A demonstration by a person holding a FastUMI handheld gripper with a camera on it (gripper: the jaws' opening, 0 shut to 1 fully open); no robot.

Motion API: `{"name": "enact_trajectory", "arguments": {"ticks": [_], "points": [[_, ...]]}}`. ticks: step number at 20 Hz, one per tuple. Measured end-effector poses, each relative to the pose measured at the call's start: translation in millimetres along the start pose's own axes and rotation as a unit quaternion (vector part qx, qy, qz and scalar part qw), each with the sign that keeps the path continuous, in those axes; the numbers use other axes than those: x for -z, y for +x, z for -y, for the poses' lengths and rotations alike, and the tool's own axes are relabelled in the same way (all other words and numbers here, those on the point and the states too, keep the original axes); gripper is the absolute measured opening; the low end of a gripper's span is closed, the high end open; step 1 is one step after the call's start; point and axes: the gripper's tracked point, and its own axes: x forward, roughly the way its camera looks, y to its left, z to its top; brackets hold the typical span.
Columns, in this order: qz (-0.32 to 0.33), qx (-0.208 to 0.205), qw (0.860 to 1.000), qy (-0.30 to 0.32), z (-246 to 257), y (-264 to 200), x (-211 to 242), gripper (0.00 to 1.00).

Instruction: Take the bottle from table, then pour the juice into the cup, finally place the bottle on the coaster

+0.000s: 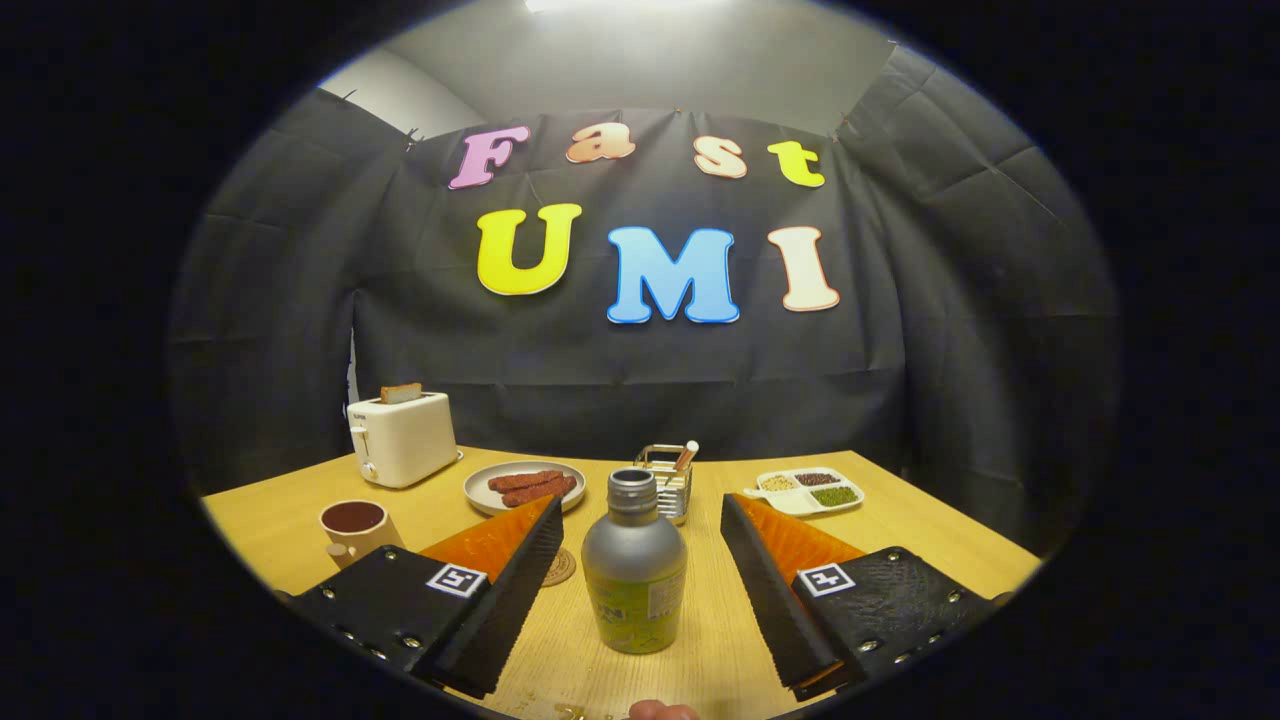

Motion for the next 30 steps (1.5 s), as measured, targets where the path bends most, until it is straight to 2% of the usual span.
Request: {"name": "enact_trajectory", "arguments": {"ticks": [7, 13, 14, 17, 19, 24, 30], "points": [[-0.011, 0.025, 1.000, 0.002, -1.7, 26.7, 35.8, 0.97], [-0.015, 0.035, 0.999, 0.002, -1.1, 44.0, 45.9, 0.97], [-0.015, 0.035, 0.999, 0.005, -1.3, 46.0, 47.0, 0.96], [-0.017, 0.033, 0.999, -0.001, -3.9, 47.0, 46.7, 0.81], [-0.034, 0.033, 0.999, 0.001, -3.7, 48.3, 47.5, 0.80], [-0.047, 0.046, 0.997, -0.040, -0.5, 42.9, 19.1, 0.80], [-0.045, 0.028, 0.994, -0.100, -13.4, 31.9, -27.2, 0.80]]}}
